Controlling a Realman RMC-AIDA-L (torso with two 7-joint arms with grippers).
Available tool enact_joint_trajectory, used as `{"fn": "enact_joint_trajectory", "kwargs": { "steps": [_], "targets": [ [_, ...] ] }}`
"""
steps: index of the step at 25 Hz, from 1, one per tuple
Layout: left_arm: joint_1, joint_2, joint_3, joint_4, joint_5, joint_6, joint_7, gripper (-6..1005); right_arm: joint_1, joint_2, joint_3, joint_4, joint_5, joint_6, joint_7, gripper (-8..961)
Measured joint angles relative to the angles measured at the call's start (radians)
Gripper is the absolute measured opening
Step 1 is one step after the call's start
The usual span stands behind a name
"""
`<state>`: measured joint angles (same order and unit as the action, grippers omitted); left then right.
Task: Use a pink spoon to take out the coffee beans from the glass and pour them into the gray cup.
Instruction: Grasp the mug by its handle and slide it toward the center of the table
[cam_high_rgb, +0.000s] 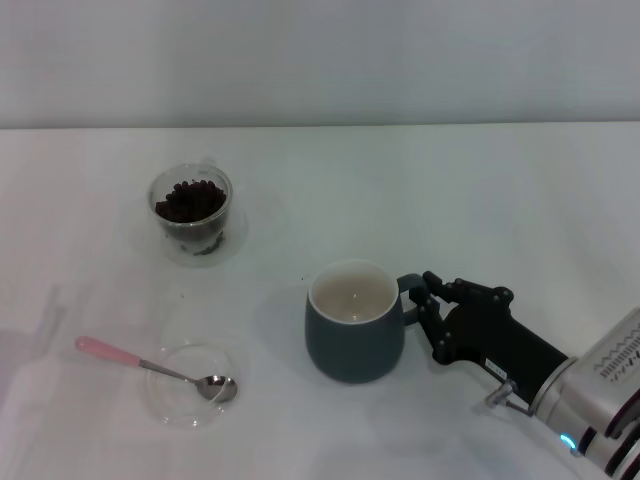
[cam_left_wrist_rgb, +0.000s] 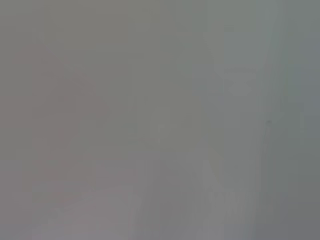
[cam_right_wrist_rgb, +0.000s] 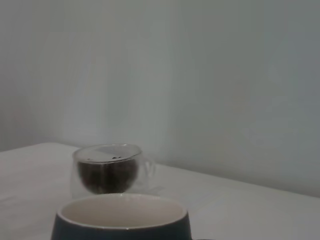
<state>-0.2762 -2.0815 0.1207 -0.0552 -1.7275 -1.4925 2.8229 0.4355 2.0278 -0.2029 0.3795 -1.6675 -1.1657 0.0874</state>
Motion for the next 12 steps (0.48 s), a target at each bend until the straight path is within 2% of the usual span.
{"fn": "enact_joint_trajectory", "kwargs": {
  "steps": [5, 12],
  "targets": [
    [0.000, 0.001, -0.002, 0.000, 0.001, 0.000, 0.000, 861, -0.004, 0.000, 0.006, -0.004, -0.062, 0.001, -0.001, 163],
    [0.000, 0.002, -0.001, 0.003, 0.002, -0.001, 0.000, 861, -0.011, 0.000, -0.001, -0.007, -0.071, 0.001, -0.055, 148]
  ]
}}
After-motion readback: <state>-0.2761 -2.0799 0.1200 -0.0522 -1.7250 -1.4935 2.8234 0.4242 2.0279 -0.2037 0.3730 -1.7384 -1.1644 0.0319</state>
